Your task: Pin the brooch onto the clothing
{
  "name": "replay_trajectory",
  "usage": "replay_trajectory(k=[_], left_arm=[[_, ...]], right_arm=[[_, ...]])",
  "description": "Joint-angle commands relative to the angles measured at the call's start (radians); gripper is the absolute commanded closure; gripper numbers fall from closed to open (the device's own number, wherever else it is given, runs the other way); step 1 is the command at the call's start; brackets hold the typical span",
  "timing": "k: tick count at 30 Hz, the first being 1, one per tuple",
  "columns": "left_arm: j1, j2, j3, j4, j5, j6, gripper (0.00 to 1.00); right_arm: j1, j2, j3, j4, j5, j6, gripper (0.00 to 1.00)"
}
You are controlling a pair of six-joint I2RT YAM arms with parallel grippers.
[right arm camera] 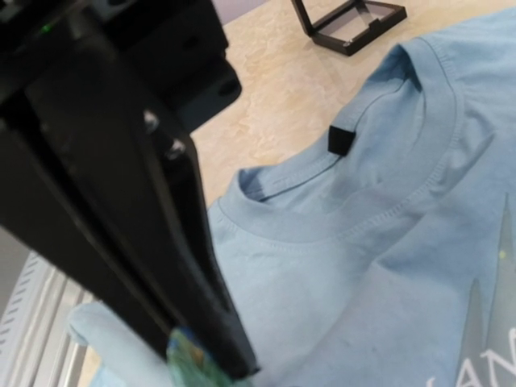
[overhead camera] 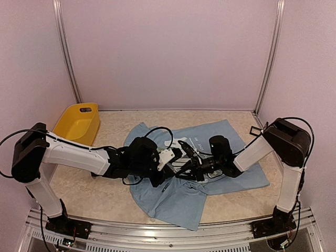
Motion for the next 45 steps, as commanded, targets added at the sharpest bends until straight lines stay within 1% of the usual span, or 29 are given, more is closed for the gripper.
replay_trajectory(k=[1, 8, 12, 18, 22, 24, 27, 29, 31, 32, 33, 35, 37, 39, 43, 45], left_arm=[[-0.034, -0.016, -0.016, -0.038, 0.064, 0.011, 1.0], [-0.034, -0.021, -0.025, -0.043, 0.047, 0.009, 1.0], [-0.033, -0.024, -0.029, -0.042, 0.045, 0.007, 1.0], [-0.032, -0.032, -0.034, -0.035, 0.023, 0.004, 1.0], [-0.03, -0.037, -0.039, -0.036, -0.025, 0.003, 1.0], [-0.032, -0.036, -0.038, -0.043, -0.102, 0.002, 1.0], [-0.053, -0.022, -0.027, -0.066, -0.298, 0.023, 1.0], [-0.086, -0.005, -0.011, -0.082, -0.438, 0.06, 1.0], [-0.123, 0.026, 0.017, -0.097, -0.582, 0.115, 1.0], [-0.145, 0.038, 0.034, -0.129, -0.614, 0.145, 0.99], [-0.167, 0.055, 0.055, -0.151, -0.623, 0.172, 0.94], [-0.211, 0.093, 0.106, -0.215, -0.596, 0.211, 0.83], [-0.241, 0.134, 0.163, -0.297, -0.508, 0.222, 0.72], [-0.252, 0.169, 0.218, -0.376, -0.408, 0.192, 0.61], [-0.268, 0.177, 0.322, -0.536, -0.274, 0.138, 0.44], [-0.269, 0.167, 0.368, -0.587, -0.215, 0.119, 0.39]], right_arm=[[-0.037, -0.045, 0.007, 0.111, 0.062, 0.065, 0.9], [-0.037, -0.066, -0.005, 0.104, 0.061, 0.052, 0.85], [-0.038, -0.068, -0.005, 0.093, 0.068, 0.049, 0.75], [-0.037, -0.075, -0.004, 0.062, 0.067, 0.015, 0.71], [-0.041, -0.104, -0.005, -0.003, -0.001, -0.063, 0.63], [-0.049, -0.145, -0.025, -0.018, -0.057, -0.104, 0.58], [-0.072, -0.213, -0.054, -0.026, -0.085, -0.133, 0.54], [-0.077, -0.244, -0.048, -0.104, -0.024, -0.177, 0.54], [-0.079, -0.259, -0.03, -0.185, 0.084, -0.236, 0.54], [-0.077, -0.263, -0.029, -0.207, 0.14, -0.247, 0.55], [-0.078, -0.268, -0.031, -0.222, 0.19, -0.254, 0.55], [-0.078, -0.274, -0.036, -0.247, 0.292, -0.26, 0.56], [-0.077, -0.285, -0.039, -0.274, 0.391, -0.259, 0.56], [-0.078, -0.3, -0.045, -0.296, 0.497, -0.245, 0.56], [-0.078, -0.335, -0.064, -0.34, 0.692, -0.194, 0.56], [-0.08, -0.334, -0.063, -0.374, 0.771, -0.167, 0.57]])
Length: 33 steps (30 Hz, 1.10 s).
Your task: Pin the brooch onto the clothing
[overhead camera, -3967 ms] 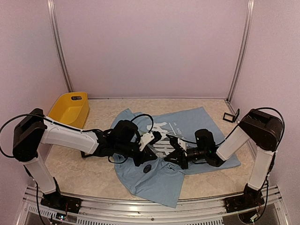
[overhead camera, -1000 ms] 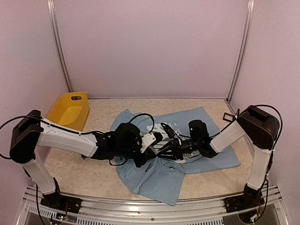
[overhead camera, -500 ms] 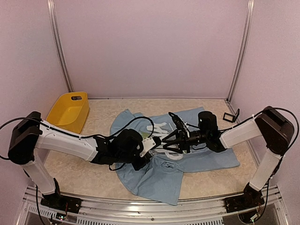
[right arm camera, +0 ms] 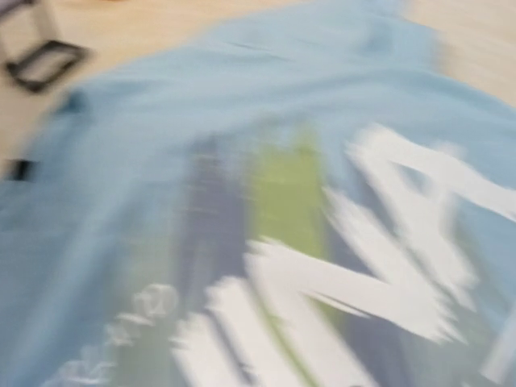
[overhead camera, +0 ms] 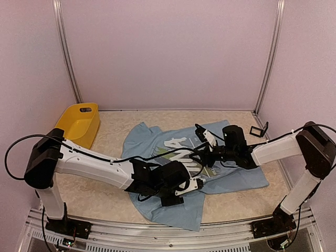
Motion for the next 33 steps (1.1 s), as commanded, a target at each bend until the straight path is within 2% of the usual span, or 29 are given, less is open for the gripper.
replay_trajectory(k=[1, 3, 6, 8, 11, 13, 16, 19, 23, 29, 33], left_arm=[[-0.004, -0.014, 0.12, -0.195, 0.167, -0.05, 0.39], [-0.004, -0.037, 0.131, -0.211, 0.172, -0.068, 0.38], [-0.001, -0.1, 0.102, -0.165, 0.161, -0.093, 0.38], [0.037, -0.181, 0.028, -0.067, 0.13, -0.145, 0.36], [0.228, -0.24, -0.12, 0.093, 0.127, -0.372, 0.36], [0.381, -0.217, -0.178, 0.136, 0.161, -0.552, 0.48], [0.498, -0.115, -0.198, 0.108, 0.061, -0.7, 0.55], [0.562, -0.028, -0.187, 0.125, -0.003, -0.737, 0.55], [0.655, 0.097, -0.074, 0.064, -0.07, -0.747, 0.55], [0.767, 0.259, 0.102, 0.03, -0.117, -0.683, 0.54], [0.785, 0.293, 0.168, 0.078, -0.144, -0.594, 0.48]], right_arm=[[-0.009, -0.031, -0.007, -0.098, 0.275, 0.057, 0.59], [-0.016, -0.02, 0.008, -0.159, 0.339, 0.084, 0.65], [-0.028, -0.01, 0.02, -0.217, 0.459, 0.14, 0.85], [-0.05, -0.001, 0.018, -0.24, 0.512, 0.173, 0.89], [-0.096, 0.028, 0.034, -0.284, 0.526, 0.221, 0.89], [-0.128, 0.059, 0.058, -0.324, 0.508, 0.246, 0.89], [-0.166, 0.095, 0.093, -0.378, 0.498, 0.252, 0.89], [-0.204, 0.127, 0.115, -0.395, 0.505, 0.244, 0.89], [-0.258, 0.218, 0.193, -0.41, 0.447, 0.238, 0.89], [-0.271, 0.349, 0.383, -0.452, 0.495, 0.165, 0.86], [-0.271, 0.34, 0.507, -0.499, 0.475, 0.104, 0.83]])
